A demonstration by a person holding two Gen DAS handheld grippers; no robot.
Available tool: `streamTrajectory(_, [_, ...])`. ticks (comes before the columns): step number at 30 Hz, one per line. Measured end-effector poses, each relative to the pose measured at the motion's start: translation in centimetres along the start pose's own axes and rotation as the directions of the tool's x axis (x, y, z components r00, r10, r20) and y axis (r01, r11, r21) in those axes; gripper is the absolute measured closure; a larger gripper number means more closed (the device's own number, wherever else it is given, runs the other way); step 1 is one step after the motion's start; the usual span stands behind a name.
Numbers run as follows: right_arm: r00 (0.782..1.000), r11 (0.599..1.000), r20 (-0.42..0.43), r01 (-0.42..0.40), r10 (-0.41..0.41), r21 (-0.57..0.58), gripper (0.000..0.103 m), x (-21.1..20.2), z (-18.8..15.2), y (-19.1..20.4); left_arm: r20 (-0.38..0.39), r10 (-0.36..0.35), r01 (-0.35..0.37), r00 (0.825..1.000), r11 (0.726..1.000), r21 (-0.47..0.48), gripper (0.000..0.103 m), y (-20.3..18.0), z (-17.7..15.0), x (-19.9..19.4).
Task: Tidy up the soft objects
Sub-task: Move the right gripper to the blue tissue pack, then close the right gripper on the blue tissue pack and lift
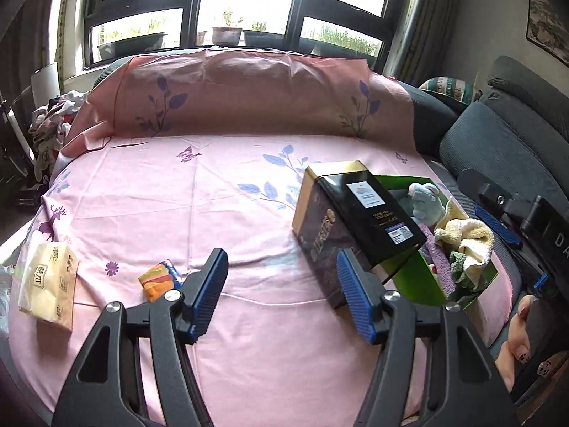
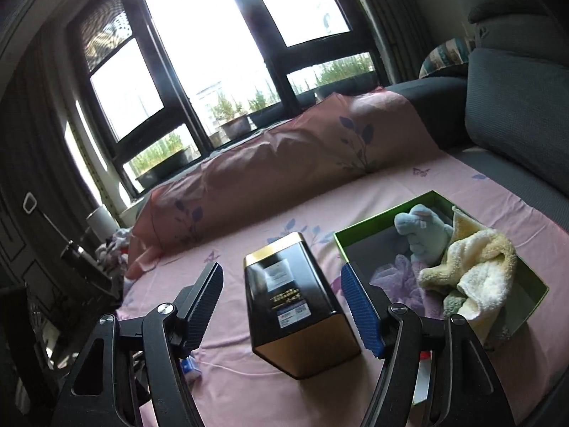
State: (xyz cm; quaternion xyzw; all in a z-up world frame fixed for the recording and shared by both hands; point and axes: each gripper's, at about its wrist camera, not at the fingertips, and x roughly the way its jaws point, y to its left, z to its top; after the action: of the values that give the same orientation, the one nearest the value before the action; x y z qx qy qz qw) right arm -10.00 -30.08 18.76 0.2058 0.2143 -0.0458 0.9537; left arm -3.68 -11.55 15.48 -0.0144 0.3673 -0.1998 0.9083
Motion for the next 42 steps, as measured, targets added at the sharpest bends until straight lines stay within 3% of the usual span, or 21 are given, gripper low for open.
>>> streamTrajectory(3, [0.993, 0.993, -0.074, -0.100, 0.096, -0.060, 0.033, 2.1, -1.1, 3.4, -0.050, 0.071, -0.076, 0.996, 0.991, -0.106, 0.040, 4.2, -1.3, 1.1])
streamTrajectory(8, [0.960, 0.967, -0.208, -0.219, 0.189, -0.130, 0.033, 5.5, -3.5, 7.8, -0.095, 0.085, -0.105, 0.992, 0.967, -0.234, 0.040, 9.2, -3.2, 2.8])
streamTrajectory(13, [0.923, 0.955, -0.353, -0.231, 0.154, -0.187, 0.033, 9.2, -6.5, 10.7, -0.150, 0.056, -0.101, 0.987, 0.945, -0.310, 0.042, 12.8, -5.3, 5.2])
streamTrajectory(17, [0.861, 0.939, -0.475, -0.296, 0.183, -0.176, 0.033, 13.0, -8.7, 12.3, -0.214, 0.014, -0.098, 0.977, 0.917, -0.387, 0.043, 15.0, -6.5, 7.0])
streamTrajectory(19, [0.829, 0.940, -0.529, -0.304, 0.179, -0.158, 0.033, 14.9, -9.7, 12.8, -0.219, -0.041, -0.054, 0.975, 0.909, -0.413, 0.043, 15.5, -6.7, 7.6])
streamTrajectory(22, [0.785, 0.940, -0.589, -0.319, 0.191, -0.119, 0.034, 17.7, -11.2, 12.9, -0.214, -0.051, -0.052, 0.975, 0.892, -0.449, 0.045, 16.0, -6.8, 8.2])
streamTrajectory(25, [0.742, 0.945, -0.641, -0.319, 0.199, -0.075, 0.041, 19.8, -12.4, 12.8, -0.196, -0.069, -0.027, 0.978, 0.892, -0.451, 0.048, 16.0, -6.6, 8.2])
streamTrajectory(30, [0.685, 0.931, -0.673, -0.366, 0.278, 0.012, 0.042, 21.5, -13.4, 12.8, -0.192, -0.110, 0.010, 0.975, 0.888, -0.460, 0.061, 16.5, -6.4, 8.6])
streamTrajectory(33, [0.682, 0.933, -0.678, -0.359, 0.274, 0.015, 0.047, 22.0, -13.7, 12.7, -0.184, -0.145, 0.042, 0.972, 0.881, -0.472, 0.065, 16.7, -6.5, 8.9])
streamTrajectory(37, [0.677, 0.936, -0.687, -0.352, 0.264, 0.014, 0.056, 22.5, -14.0, 12.6, -0.182, -0.147, 0.057, 0.972, 0.903, -0.425, 0.071, 15.9, -6.2, 8.9])
streamTrajectory(42, [0.683, 0.938, -0.683, -0.346, 0.259, 0.010, 0.057, 22.1, -14.1, 12.7, -0.176, -0.125, 0.045, 0.976, 0.916, -0.399, 0.072, 15.5, -6.3, 8.7])
